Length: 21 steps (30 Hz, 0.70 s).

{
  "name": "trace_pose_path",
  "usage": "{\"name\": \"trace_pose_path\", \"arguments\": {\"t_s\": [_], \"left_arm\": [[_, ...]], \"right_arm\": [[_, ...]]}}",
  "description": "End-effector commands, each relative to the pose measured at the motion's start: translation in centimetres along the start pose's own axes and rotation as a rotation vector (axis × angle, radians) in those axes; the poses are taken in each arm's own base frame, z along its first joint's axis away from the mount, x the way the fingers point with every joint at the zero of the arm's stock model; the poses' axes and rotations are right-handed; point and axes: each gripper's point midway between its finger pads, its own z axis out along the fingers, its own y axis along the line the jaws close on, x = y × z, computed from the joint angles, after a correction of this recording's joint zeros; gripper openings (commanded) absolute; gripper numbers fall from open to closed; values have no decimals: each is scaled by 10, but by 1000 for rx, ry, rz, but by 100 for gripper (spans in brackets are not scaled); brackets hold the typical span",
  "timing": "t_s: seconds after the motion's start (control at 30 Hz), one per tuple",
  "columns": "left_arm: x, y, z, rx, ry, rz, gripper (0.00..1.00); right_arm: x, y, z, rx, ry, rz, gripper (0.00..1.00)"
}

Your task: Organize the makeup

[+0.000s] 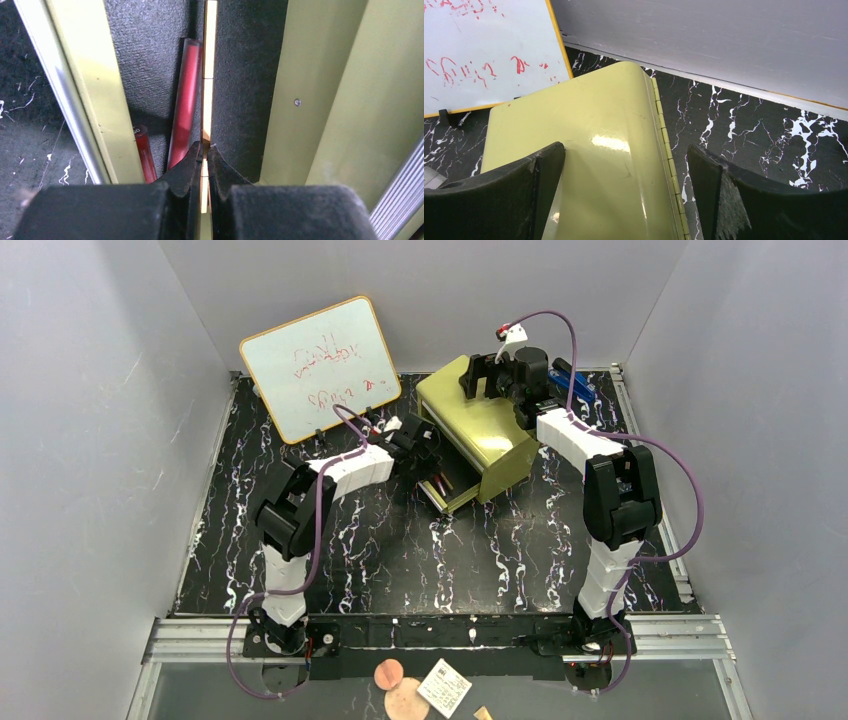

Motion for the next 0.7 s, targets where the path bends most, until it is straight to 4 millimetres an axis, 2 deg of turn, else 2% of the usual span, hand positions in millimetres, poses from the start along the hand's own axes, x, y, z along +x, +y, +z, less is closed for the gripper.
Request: {"name": "trace_pose_path", "arguments": {"t_s": [0.0, 0.17, 0.3, 0.5, 0.67], "left_arm": [[-6, 17, 2, -79, -57, 62, 0], [-2, 19, 10, -97, -39, 96, 0], [1, 18, 12, -99, -26, 116, 12], [-5, 12, 9, -104, -39, 144, 25], [-13, 2, -2, -100, -71, 179, 24]], "right_arm": [[261, -7, -70, 62, 827, 80, 99], [260, -6, -70, 62, 824, 80, 99], [261, -7, -70, 63, 826, 79, 99], [261, -7, -70, 62, 827, 81, 99], [260, -7, -70, 62, 825, 80, 99]]}}
